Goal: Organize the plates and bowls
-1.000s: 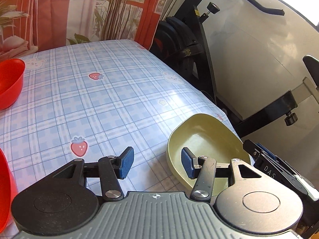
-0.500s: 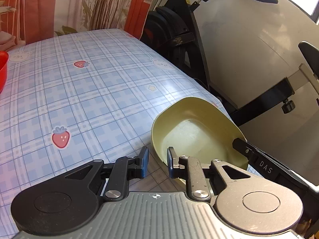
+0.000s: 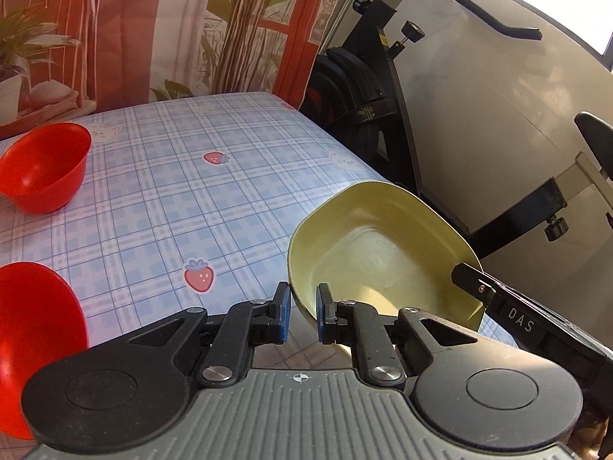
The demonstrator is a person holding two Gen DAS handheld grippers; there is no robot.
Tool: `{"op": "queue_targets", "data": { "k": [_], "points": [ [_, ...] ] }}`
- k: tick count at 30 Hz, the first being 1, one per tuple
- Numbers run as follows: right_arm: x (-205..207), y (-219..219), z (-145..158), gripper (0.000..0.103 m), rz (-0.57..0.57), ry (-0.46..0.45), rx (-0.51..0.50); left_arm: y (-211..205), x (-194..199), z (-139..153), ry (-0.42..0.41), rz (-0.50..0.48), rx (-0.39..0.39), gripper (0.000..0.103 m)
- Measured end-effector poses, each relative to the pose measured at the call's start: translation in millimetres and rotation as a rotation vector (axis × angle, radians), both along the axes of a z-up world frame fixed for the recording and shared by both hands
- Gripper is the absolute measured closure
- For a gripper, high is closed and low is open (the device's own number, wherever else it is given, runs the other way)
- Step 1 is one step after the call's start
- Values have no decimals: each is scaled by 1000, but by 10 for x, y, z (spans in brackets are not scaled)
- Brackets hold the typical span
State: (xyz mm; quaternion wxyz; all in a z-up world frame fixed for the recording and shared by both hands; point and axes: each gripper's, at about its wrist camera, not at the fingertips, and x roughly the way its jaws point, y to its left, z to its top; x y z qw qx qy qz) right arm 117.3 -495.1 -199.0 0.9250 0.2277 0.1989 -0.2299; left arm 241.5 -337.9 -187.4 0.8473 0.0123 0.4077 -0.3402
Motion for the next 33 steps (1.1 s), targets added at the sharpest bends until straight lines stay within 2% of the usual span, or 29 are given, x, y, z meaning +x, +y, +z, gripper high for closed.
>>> {"op": "queue_targets", "data": {
  "k": [8, 13, 22, 30, 33],
  "points": [
    [221, 536, 517, 96, 148, -70, 9, 798, 23, 539, -72, 103, -57, 88],
    [430, 1063, 833, 96, 261, -91, -43, 1366, -34, 808, -115, 176, -100, 88],
    [785, 2105, 1191, 94, 466, -91, -79, 2411, -93, 1106, -151, 323, -85, 88],
    [1087, 2843, 1548, 93, 616, -150, -132, 3165, -116, 1610, -284, 427, -86, 88],
    [1130, 3059, 1634, 92, 652, -164, -162, 3367, -143, 1708, -303, 444, -99, 88]
  ]
}}
